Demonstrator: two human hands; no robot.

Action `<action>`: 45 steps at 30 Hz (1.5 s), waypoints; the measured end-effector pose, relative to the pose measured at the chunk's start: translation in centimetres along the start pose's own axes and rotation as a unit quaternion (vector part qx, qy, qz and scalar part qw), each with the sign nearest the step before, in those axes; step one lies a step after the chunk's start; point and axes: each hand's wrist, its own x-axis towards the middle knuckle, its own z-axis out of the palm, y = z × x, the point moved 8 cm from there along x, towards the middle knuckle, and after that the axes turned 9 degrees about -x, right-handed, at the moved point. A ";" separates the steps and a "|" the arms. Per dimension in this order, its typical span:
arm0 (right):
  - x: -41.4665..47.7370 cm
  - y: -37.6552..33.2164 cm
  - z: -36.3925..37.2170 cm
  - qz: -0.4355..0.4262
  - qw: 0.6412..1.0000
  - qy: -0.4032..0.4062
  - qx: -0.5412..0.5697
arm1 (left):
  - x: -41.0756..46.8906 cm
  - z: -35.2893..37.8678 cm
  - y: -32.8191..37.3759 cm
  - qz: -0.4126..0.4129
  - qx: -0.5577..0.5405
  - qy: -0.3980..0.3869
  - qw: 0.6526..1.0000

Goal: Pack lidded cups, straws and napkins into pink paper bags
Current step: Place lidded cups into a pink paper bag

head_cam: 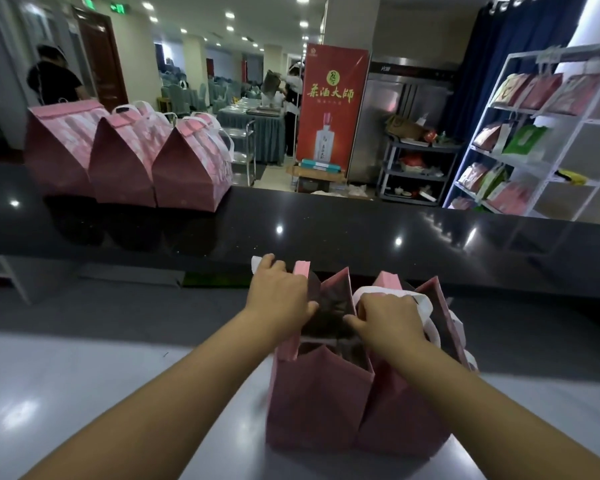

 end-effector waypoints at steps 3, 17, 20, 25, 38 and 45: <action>-0.6 -0.4 -0.3 -0.007 0.999 0.038 -0.002 | -1.0 -0.6 -0.9 -0.039 -0.008 0.003 0.999; -11.5 -3.5 -4.8 0.045 0.983 0.142 0.109 | -12.9 -5.5 -2.0 -0.017 -0.253 0.157 0.954; -14.7 -3.7 -5.0 0.067 0.980 0.140 0.124 | -15.8 -6.0 -1.4 -0.004 -0.279 0.171 0.945; -19.7 -1.3 -4.8 0.111 0.980 0.102 0.133 | -18.4 -6.6 2.5 0.018 -0.323 0.126 0.938; -28.6 17.6 -3.3 0.232 0.959 0.047 0.158 | -17.4 -5.0 22.6 0.070 -0.374 0.043 0.924; -32.0 32.7 -1.3 0.258 0.950 0.036 0.172 | -13.9 -3.0 36.4 0.092 -0.396 0.035 0.913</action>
